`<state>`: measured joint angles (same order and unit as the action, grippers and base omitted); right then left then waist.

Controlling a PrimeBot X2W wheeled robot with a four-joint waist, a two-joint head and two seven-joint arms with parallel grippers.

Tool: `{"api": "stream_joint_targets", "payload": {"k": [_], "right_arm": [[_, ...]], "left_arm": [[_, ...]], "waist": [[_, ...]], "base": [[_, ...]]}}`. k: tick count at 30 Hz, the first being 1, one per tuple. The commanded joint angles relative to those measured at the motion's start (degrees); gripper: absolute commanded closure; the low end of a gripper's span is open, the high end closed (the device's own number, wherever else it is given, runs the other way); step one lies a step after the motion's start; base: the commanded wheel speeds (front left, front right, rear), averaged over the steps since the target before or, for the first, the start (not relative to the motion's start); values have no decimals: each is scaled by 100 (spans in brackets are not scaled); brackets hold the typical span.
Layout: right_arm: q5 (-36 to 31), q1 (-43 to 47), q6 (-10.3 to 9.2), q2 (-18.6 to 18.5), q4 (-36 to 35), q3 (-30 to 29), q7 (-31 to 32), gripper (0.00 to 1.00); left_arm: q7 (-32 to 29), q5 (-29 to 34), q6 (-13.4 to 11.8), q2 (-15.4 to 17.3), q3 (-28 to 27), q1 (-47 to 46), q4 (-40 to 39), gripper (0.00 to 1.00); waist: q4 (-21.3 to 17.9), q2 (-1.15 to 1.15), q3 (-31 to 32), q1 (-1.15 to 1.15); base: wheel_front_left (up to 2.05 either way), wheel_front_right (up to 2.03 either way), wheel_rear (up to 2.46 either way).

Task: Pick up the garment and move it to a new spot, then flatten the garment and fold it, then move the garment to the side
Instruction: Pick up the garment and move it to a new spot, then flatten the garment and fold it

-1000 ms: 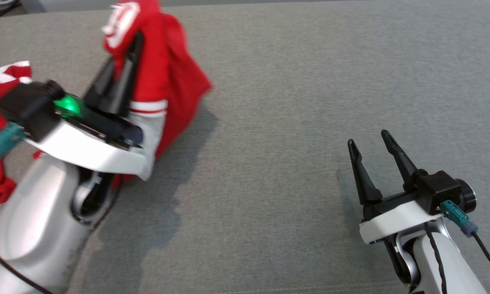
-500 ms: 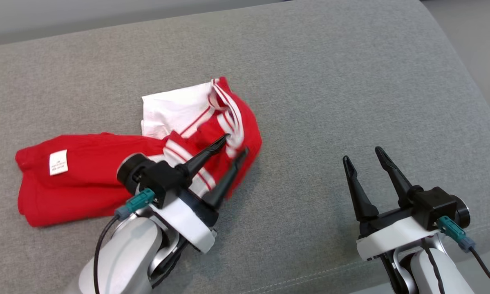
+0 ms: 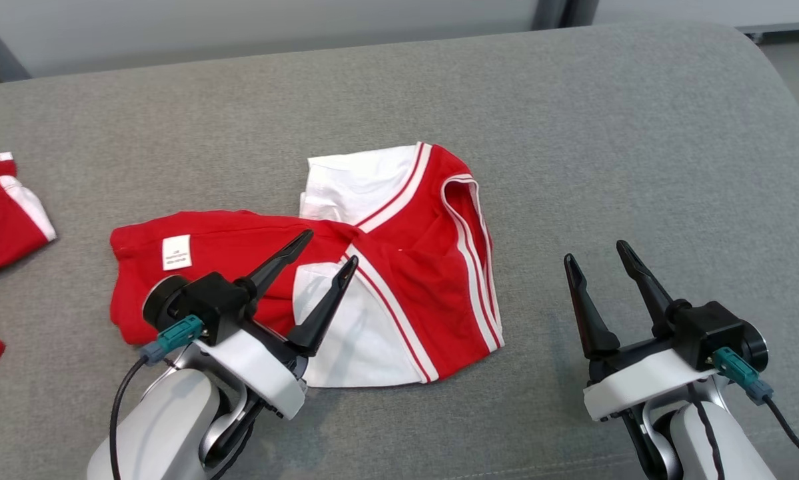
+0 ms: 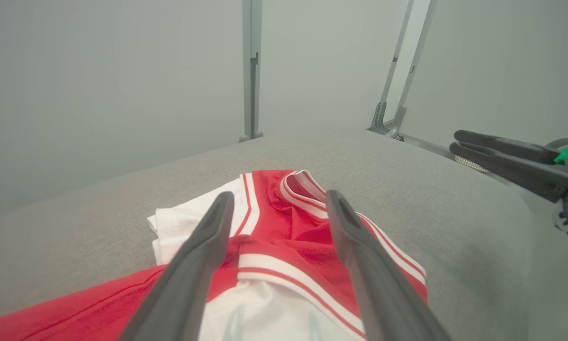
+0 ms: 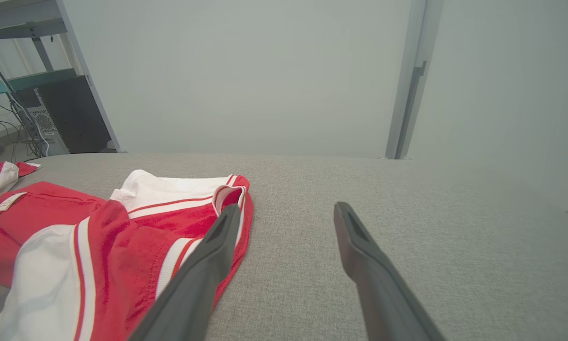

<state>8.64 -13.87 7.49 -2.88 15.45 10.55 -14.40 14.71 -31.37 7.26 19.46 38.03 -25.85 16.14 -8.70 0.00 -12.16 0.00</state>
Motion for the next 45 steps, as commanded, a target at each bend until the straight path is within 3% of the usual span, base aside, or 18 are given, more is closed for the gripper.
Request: {"api": "stream_joint_targets", "payload": {"k": [1, 10, 18, 28, 45], "right_arm": [[24, -166, 0, 1, -55, 159, -60, 0], [7, -314, 0, 1, 266, 268, -60, 0], [30, -259, 0, 1, 586, 416, -60, 0], [43, -109, 0, 1, 804, 728, -60, 0], [-234, -352, 0, 1, 1617, 2182, 238, 0]], "left_arm": [[29, -60, 22, 146, -320, -22, -30, 0], [29, 20, 22, 140, -888, 357, 323, 0], [29, 295, 23, -38, -1736, 965, 451, 0], [29, 578, 23, -260, -2531, 1644, 316, 0], [29, 364, 23, -268, -2356, 1807, 76, 0]], "waist": [[258, 0, 166, 0], [815, 0, 413, 0], [1226, 0, 694, 0], [1481, 0, 905, 0], [2061, 0, 562, 0]], "base": [[0, 0, 0], [0, 0, 0], [0, 0, 0], [0, 0, 0], [0, 0, 0]]}}
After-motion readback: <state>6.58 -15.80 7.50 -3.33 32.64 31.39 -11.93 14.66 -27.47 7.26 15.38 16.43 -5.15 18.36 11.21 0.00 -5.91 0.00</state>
